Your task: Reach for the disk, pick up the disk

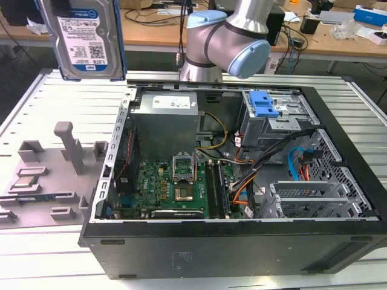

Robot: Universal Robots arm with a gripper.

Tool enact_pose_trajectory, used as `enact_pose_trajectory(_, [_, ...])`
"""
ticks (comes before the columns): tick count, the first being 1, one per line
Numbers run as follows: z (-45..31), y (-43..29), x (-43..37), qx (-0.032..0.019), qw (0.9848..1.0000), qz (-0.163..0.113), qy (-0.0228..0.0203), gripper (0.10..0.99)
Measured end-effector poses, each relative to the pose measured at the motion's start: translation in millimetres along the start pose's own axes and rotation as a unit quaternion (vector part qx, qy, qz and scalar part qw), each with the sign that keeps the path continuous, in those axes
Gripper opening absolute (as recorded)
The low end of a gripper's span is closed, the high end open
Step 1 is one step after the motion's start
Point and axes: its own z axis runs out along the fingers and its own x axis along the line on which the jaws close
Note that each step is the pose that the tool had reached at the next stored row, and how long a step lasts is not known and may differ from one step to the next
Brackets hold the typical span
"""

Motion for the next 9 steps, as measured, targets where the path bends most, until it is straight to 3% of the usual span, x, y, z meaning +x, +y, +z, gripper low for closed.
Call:
enact_pose_trajectory(6, [-0.8,-20.8,0.7,0.0001,1.0000,0.000,0.0000,0.369])
enact_pose_trajectory(9, [-1.5,-36.0,1.3,0.0000,1.0000,0.000,0.0000,0.369])
